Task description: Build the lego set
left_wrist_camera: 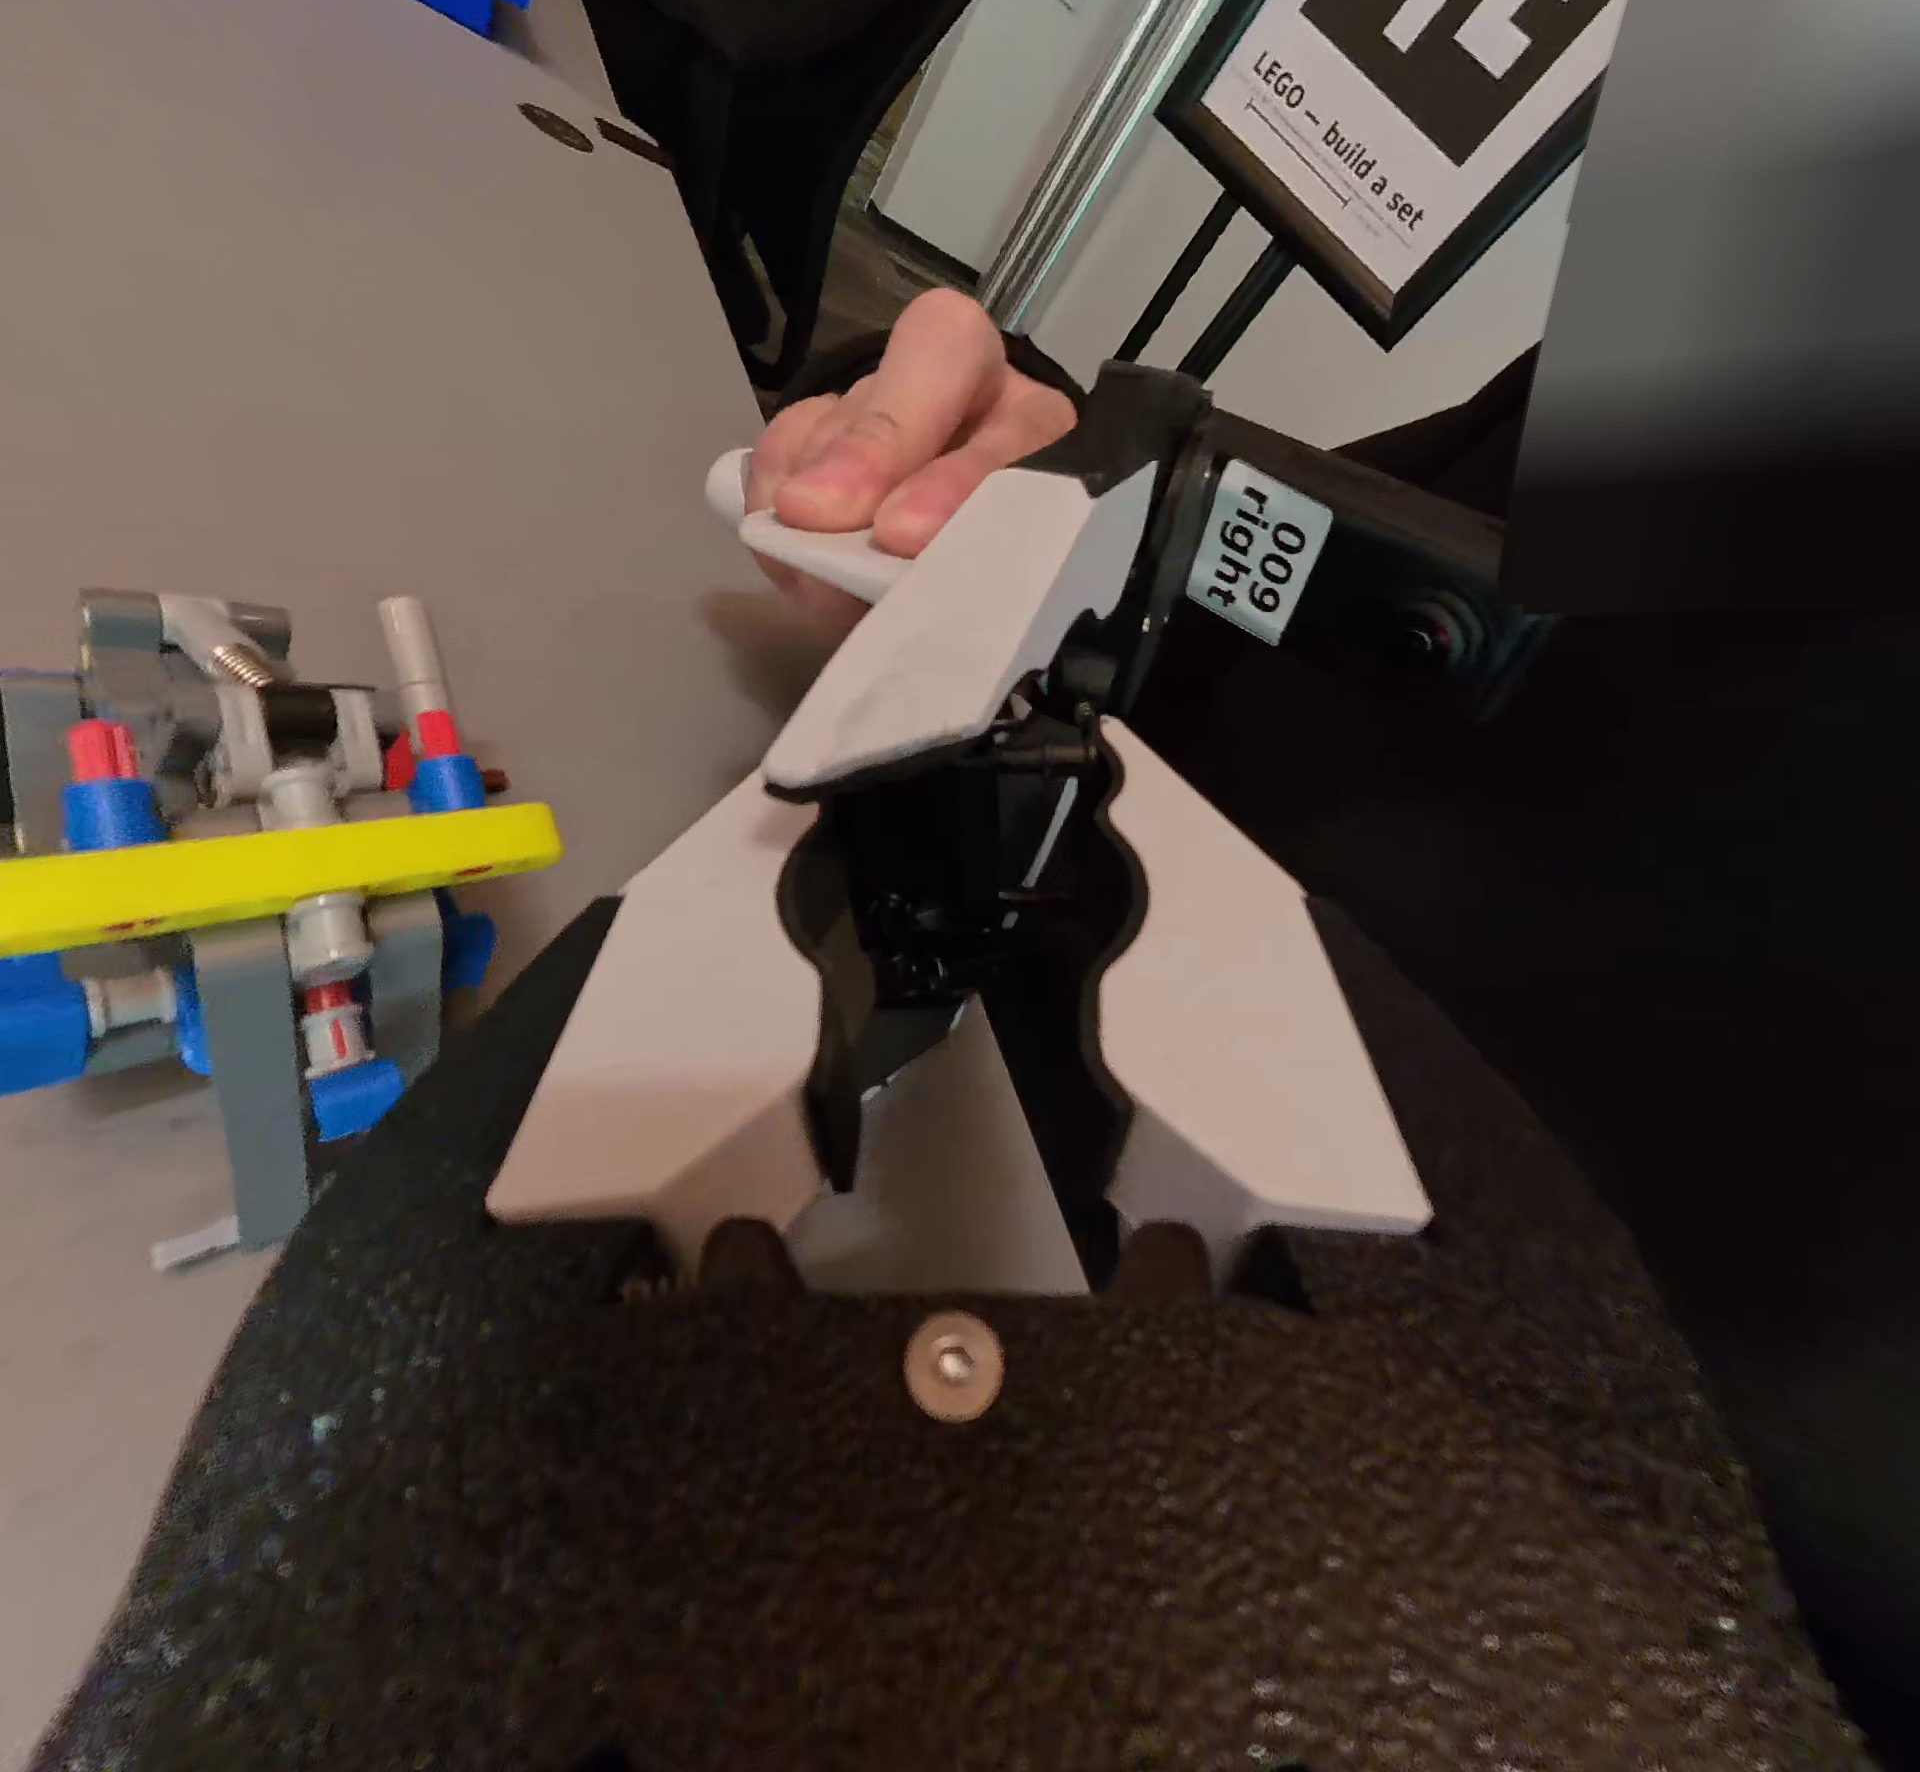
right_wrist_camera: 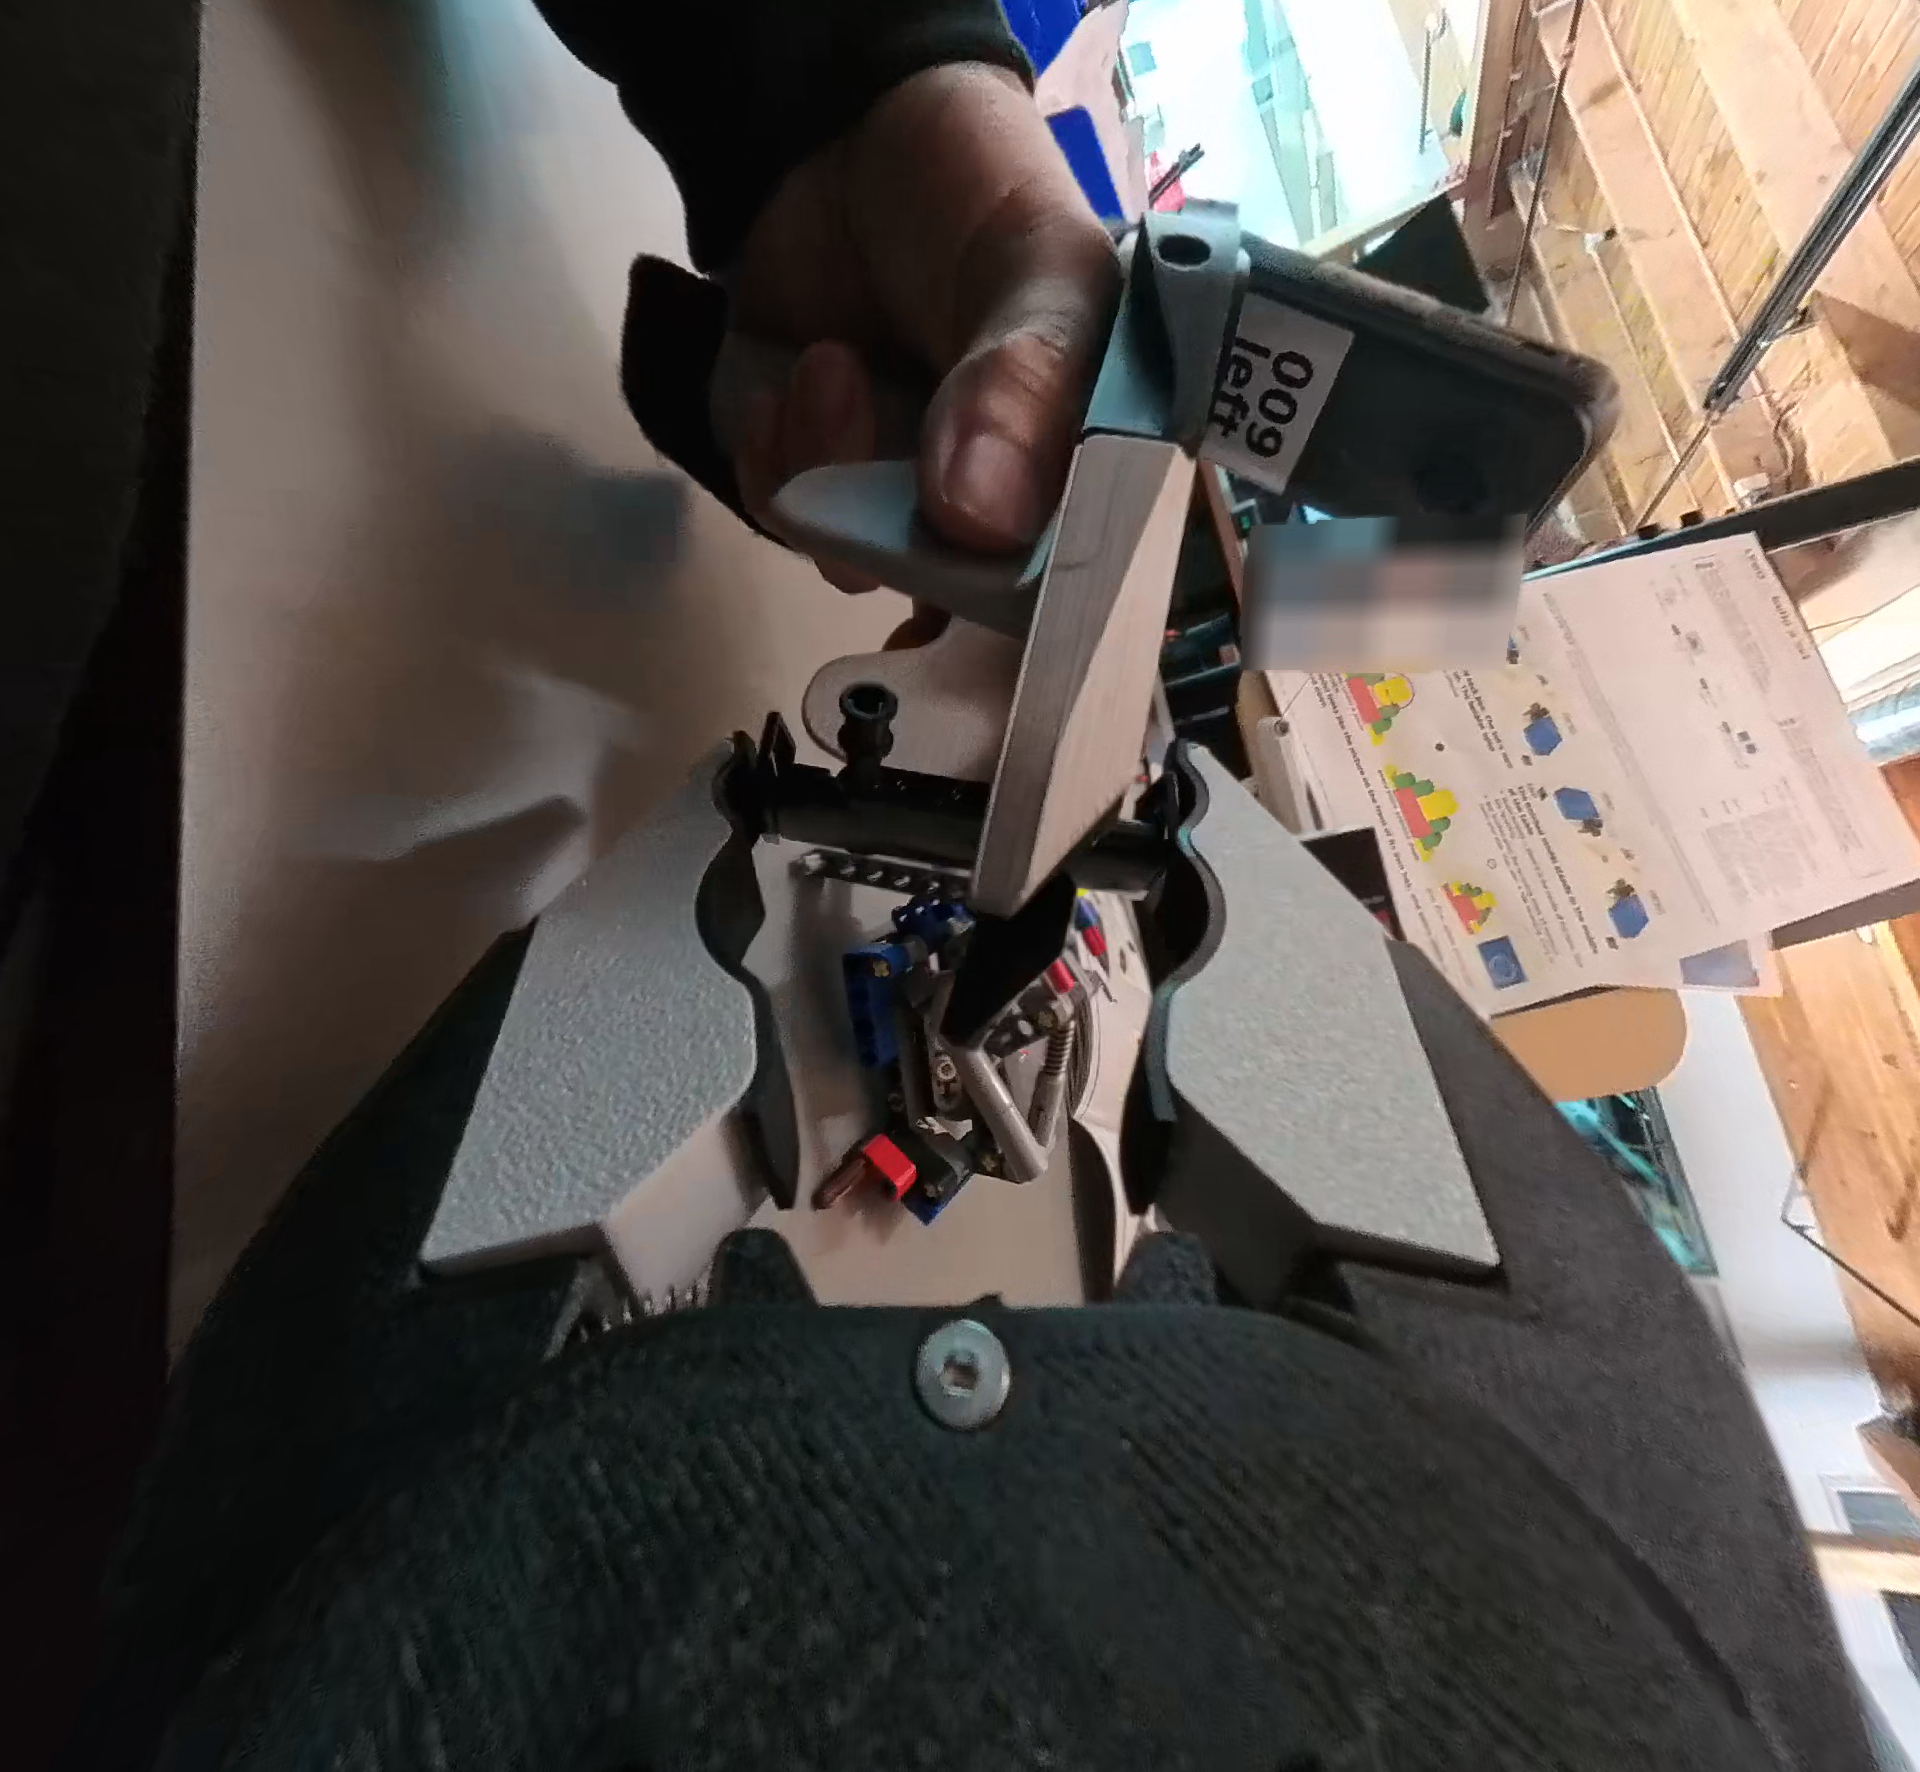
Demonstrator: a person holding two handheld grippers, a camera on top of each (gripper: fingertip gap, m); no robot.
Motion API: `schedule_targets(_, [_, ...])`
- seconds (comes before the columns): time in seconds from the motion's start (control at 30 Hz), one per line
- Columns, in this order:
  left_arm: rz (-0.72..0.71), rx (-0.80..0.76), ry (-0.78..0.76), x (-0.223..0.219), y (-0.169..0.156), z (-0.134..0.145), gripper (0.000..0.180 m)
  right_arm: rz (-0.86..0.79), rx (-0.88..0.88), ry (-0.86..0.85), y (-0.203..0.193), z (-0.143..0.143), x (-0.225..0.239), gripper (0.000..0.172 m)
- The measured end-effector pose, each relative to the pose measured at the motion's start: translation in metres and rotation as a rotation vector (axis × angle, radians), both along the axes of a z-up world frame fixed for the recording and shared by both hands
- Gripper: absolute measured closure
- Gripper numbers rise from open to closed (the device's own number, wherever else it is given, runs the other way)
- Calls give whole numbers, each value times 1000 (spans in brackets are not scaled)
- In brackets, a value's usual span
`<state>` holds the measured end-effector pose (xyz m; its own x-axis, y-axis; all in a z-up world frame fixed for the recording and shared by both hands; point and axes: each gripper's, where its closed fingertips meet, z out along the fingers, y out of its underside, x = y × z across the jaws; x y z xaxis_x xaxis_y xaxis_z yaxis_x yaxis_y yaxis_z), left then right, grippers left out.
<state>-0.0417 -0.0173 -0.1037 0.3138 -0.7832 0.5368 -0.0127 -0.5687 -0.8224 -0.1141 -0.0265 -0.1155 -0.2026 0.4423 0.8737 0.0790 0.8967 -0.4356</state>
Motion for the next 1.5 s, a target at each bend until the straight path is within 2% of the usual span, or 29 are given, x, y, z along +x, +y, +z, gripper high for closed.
schedule_targets(0.17, [18,-18,-69,3,2,2,140,0,-38,1,-1,1,-1,97])
schedule_targets(0.3, [-4,-50,-63,5,2,-3,139,11,-42,-18,-1,-5,0,97])
schedule_targets(0.4, [-20,-39,-68,6,-1,3,138,14,-45,7,-2,-1,0,96])
schedule_targets(0.43, [-29,-71,-90,7,-2,5,134,17,-63,6,-3,0,-1,96])
schedule_targets(0.47, [-15,-96,-107,7,1,6,138,1,-78,-3,-1,-1,-2,95])
schedule_targets(0.57, [21,-52,-139,5,6,9,138,-29,-127,-8,7,0,-1,93])
schedule_targets(0.63, [46,-16,-106,0,9,9,137,-82,-156,24,18,4,1,83])
schedule_targets(0.7, [56,-1,-128,-5,9,16,138,-112,-184,42,25,6,2,86])
schedule_targets(0.83, [32,0,-121,-2,4,18,137,-50,-131,10,14,6,-2,95])
schedule_targets(1.0, [31,19,-50,-1,4,14,137,-62,-73,-7,15,4,-2,96])
schedule_targets(1.07, [33,-11,-32,2,4,12,130,-75,-2,-43,15,-2,-2,96])
schedule_targets(1.1, [27,-19,-23,3,3,12,137,-73,24,-43,13,-3,-2,96])
schedule_targets(1.13, [33,-3,-17,1,5,11,155,-60,22,-32,10,0,-3,96])
schedule_targets(1.2, [42,24,-41,2,6,14,162,-47,-14,-34,8,2,-2,96])
schedule_targets(1.23, [37,25,-65,3,6,17,158,-36,0,-18,9,4,-1,96])
schedule_targets(1.3, [-31,30,-111,7,-4,24,132,-26,-5,4,10,6,2,96])
schedule_targets(1.37, [-94,26,-139,8,-13,28,113,-13,-34,39,11,10,4,96])
schedule_targets(1.4, [-116,29,-124,7,-16,26,114,1,-51,44,10,11,6,96])
schedule_targets(1.5, [-151,80,-141,4,-21,27,136,79,-96,76,-2,19,8,96])
